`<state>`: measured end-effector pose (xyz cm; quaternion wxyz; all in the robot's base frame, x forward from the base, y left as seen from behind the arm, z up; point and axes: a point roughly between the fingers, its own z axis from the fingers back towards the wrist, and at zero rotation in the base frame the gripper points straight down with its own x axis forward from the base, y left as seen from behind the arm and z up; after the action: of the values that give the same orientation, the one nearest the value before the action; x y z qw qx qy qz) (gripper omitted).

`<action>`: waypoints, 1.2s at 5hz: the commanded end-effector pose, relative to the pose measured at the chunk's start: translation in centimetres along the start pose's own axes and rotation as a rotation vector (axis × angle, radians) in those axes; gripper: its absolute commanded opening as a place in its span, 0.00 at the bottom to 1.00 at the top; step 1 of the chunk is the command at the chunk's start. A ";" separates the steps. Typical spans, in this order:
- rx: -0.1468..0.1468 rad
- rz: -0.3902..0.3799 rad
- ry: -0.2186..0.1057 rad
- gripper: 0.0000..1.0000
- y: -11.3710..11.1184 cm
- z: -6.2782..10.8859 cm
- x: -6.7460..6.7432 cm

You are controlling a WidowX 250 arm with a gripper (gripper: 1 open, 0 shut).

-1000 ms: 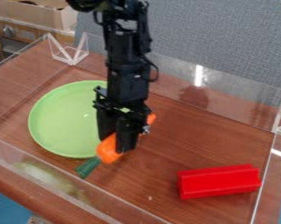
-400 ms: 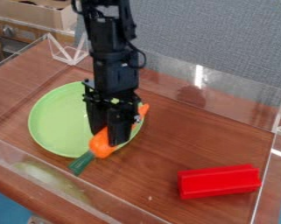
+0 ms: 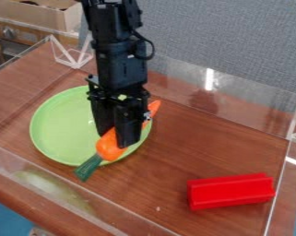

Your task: Put the carrot on the left side

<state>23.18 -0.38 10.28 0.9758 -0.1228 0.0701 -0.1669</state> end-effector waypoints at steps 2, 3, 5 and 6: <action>0.008 -0.069 -0.044 0.00 -1.3 1.0 0.2; 0.003 -0.116 -0.018 0.00 -1.9 0.1 0.3; -0.012 -0.102 -0.015 0.00 -1.8 0.9 2.0; -0.029 -0.096 -0.008 0.00 -1.8 1.4 2.3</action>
<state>24.36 -2.69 10.76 0.9625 -0.1449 0.0845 -0.2132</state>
